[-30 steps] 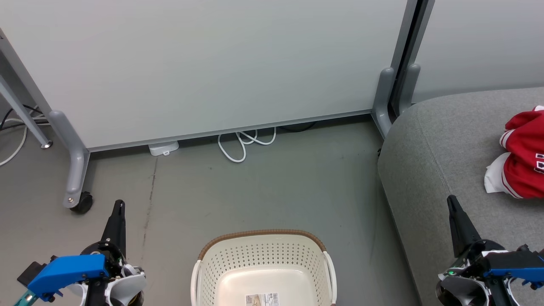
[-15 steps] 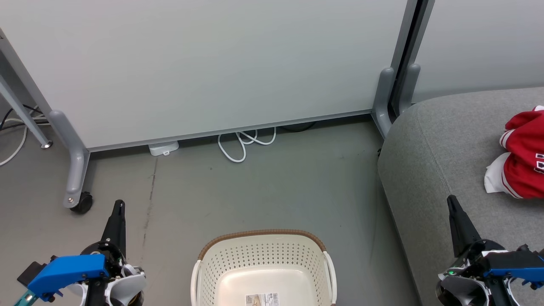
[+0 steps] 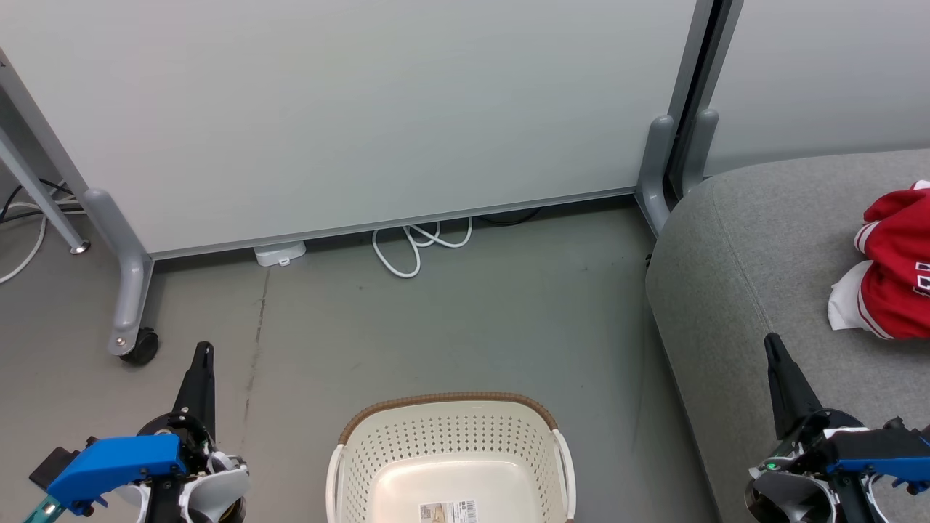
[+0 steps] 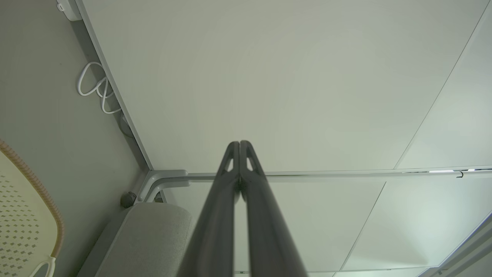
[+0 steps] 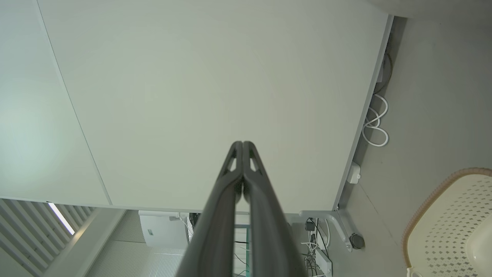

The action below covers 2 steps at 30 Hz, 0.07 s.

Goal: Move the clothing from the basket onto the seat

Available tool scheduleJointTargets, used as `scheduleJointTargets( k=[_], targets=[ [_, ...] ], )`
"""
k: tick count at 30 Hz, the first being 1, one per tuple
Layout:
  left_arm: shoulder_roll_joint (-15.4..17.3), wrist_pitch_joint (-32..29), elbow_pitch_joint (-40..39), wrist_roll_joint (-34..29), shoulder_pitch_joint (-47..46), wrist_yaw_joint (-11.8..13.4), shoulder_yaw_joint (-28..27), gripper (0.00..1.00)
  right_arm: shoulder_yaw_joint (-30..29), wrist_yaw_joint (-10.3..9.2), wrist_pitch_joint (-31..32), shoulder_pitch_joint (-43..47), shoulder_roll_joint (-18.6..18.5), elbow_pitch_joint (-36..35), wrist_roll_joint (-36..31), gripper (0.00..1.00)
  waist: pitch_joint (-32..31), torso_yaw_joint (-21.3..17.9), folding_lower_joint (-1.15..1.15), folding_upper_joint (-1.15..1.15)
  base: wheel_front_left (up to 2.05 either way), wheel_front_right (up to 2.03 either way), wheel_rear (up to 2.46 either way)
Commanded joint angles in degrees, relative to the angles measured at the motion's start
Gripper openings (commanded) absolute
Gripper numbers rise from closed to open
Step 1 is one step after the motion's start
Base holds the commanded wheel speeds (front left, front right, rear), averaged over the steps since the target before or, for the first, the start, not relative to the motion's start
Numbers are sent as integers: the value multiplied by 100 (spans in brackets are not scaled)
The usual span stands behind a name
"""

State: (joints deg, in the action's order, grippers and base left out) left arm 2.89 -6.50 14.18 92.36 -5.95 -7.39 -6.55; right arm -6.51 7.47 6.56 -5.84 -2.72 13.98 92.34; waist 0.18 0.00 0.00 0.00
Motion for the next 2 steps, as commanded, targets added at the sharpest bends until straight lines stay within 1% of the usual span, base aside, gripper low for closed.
scheduleJointTargets(
  k=[1, 2],
  targets=[
    [-3, -27, -23, 11, -56, -21, -10, 0, -7, 3, 16, -75, -29, 10, 14, 0, 0, 0, 0, 0, 0, 0, 0],
    [-3, -27, -23, 11, -56, -21, -10, 0, -7, 4, 16, -75, -29, 10, 14, 0, 0, 0, 0, 0, 0, 0, 0]
  ],
)
